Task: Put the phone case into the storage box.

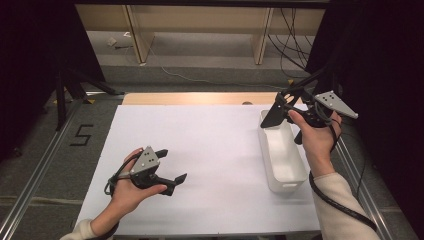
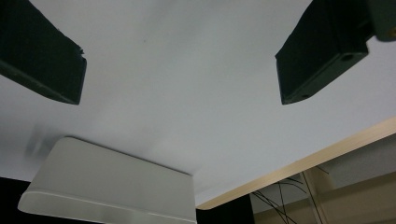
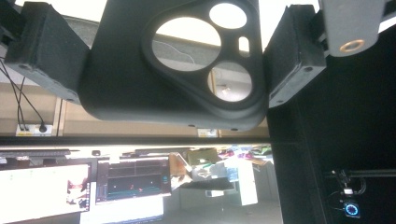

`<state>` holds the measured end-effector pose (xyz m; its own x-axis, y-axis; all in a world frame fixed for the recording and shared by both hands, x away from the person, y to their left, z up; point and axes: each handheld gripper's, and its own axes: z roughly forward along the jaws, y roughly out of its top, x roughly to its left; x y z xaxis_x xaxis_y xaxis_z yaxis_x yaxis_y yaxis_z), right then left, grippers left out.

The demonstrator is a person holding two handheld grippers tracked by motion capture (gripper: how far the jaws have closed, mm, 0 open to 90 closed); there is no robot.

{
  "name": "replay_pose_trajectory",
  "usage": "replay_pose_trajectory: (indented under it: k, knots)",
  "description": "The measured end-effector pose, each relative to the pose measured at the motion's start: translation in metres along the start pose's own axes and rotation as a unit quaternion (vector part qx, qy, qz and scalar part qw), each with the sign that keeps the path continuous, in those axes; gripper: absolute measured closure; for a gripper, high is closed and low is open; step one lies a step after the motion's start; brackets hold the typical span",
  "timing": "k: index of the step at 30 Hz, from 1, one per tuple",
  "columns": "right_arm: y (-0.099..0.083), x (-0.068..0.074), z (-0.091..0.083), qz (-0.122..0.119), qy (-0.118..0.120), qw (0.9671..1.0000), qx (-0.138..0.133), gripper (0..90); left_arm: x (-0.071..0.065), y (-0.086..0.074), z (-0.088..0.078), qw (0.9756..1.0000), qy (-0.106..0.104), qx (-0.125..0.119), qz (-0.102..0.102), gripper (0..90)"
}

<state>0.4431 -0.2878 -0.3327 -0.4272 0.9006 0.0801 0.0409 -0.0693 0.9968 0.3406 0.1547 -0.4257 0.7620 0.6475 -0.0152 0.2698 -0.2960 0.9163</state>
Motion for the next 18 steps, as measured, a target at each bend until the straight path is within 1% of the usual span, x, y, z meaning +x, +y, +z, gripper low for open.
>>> replay_pose_trajectory:
  k: [18]
  knots:
    - [-0.0017, -0.0033, 0.0019, -0.004, -0.009, 0.9999, 0.004, 15.3, -0.0003, 0.0, 0.0003, 1.0, -0.001, 0.0, 0.0, 1.4]
